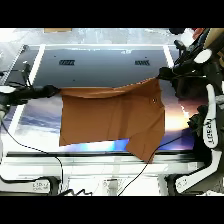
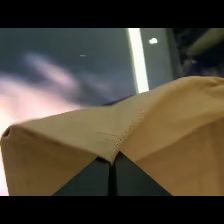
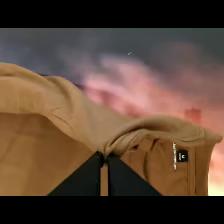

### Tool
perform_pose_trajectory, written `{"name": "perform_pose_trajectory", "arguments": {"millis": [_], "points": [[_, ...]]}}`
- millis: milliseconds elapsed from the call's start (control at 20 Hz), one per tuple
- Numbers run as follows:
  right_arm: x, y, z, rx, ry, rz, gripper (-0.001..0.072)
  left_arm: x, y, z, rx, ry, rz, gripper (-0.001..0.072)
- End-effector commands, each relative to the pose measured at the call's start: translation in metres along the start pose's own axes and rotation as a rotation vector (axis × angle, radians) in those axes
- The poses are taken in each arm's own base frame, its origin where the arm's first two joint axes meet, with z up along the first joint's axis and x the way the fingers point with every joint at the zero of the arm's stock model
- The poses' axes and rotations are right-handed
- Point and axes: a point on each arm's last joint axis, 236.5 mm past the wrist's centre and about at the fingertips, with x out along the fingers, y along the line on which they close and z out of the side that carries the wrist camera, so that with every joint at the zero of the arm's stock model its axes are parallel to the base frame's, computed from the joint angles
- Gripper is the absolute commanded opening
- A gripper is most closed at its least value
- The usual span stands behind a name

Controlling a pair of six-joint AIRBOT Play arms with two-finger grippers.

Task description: Fold the clothes and pants, and hang the long-sleeved shirts on hangers.

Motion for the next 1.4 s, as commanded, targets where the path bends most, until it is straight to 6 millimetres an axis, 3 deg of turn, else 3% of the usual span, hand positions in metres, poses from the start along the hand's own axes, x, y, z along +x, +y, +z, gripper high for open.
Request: {"name": "perform_pose_trajectory", "arguments": {"millis": [0,150,350,500,650,800,1000,1050,1100,1150,1200,1350], "points": [[0.035,-0.024,0.002,0.025,-0.011,-0.033,0.0017,0.026,0.026,-0.005,-0.027,-0.006,0.055,0.0008],[0.032,-0.035,-0.028,-0.002,0.117,-0.08,0.0017,0.025,0.029,-0.018,-0.013,0.048,0.071,0.0008],[0.016,-0.062,-0.08,-0.034,0.347,-0.192,0.0017,0.021,0.024,-0.057,-0.03,0.213,0.058,0.0007],[0.01,-0.07,-0.092,-0.039,0.405,-0.229,0.0016,0.015,0.035,-0.08,-0.037,0.311,0.108,0.0007],[0.007,-0.078,-0.094,-0.046,0.415,-0.262,0.0017,0.014,0.037,-0.082,-0.042,0.322,0.121,0.0008],[0.011,-0.08,-0.103,-0.036,0.441,-0.262,0.0017,0.017,0.032,-0.084,-0.033,0.33,0.114,0.0009],[0.025,-0.083,-0.133,0.031,0.51,-0.256,0.002,0.029,0.013,-0.09,0.016,0.352,0.092,0.0011],[0.027,-0.083,-0.137,0.036,0.52,-0.255,0.0082,0.031,0.013,-0.089,0.031,0.348,0.095,0.006],[0.027,-0.083,-0.138,0.042,0.522,-0.256,0.0238,0.032,0.013,-0.089,0.037,0.347,0.099,0.0211],[0.026,-0.083,-0.138,0.041,0.52,-0.257,0.0402,0.031,0.015,-0.088,0.034,0.344,0.103,0.0437],[0.025,-0.083,-0.137,0.04,0.519,-0.258,0.0427,0.029,0.018,-0.087,0.028,0.34,0.107,0.0581],[0.02,-0.085,-0.141,0.038,0.539,-0.27,0.0426,0.017,0.032,-0.086,-0.004,0.342,0.121,0.0588]]}}
